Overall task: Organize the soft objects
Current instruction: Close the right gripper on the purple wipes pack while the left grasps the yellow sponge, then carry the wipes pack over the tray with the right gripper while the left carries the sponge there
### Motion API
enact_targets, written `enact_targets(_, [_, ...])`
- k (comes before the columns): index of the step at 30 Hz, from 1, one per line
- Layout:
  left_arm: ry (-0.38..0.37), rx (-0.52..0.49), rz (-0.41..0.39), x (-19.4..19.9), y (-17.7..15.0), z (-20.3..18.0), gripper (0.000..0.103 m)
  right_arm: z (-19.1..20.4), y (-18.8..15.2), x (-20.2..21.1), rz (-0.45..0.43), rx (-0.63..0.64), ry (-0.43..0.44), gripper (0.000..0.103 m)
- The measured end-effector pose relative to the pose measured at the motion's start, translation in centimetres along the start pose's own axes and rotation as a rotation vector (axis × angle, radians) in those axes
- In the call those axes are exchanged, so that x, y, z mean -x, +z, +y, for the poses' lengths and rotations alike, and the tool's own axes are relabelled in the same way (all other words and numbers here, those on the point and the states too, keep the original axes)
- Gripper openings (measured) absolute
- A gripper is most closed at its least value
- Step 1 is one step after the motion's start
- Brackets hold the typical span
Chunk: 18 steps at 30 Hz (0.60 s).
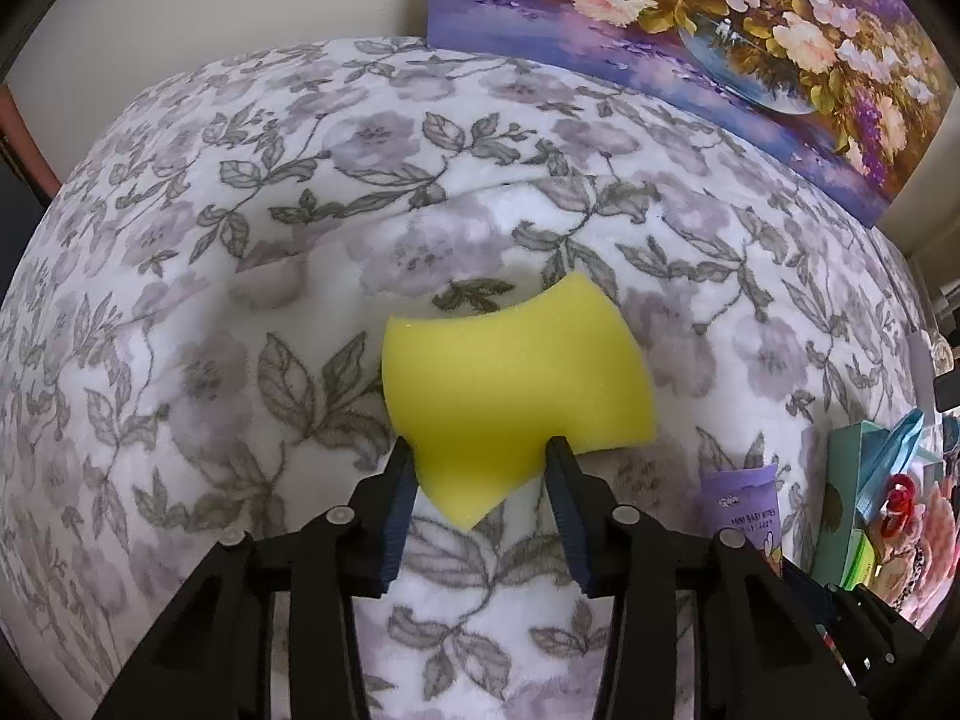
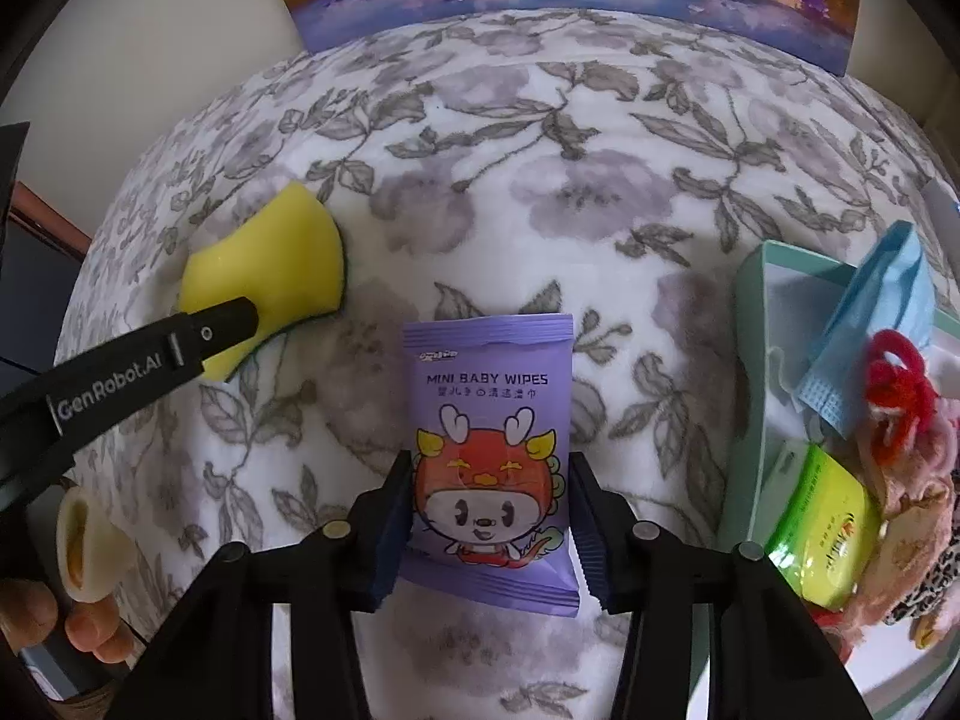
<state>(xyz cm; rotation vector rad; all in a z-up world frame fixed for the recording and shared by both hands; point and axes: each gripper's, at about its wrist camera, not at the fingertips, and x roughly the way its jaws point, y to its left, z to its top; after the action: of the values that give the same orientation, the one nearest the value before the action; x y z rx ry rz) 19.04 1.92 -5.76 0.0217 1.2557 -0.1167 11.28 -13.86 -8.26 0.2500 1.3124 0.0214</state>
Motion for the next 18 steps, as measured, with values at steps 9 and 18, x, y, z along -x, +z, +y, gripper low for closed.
enact_targets(9, [0.005, 0.011, -0.013, 2.1, -1.6, -1.0, 0.035, -0.8, -2.0, 3.4, -0.039, 0.011, -0.001, 0.051])
enact_targets(18, [-0.011, -0.007, -0.064, 6.2, -3.6, -2.5, 0.034, -1.3, -3.9, 6.9, -0.084, 0.011, -0.012, 0.051])
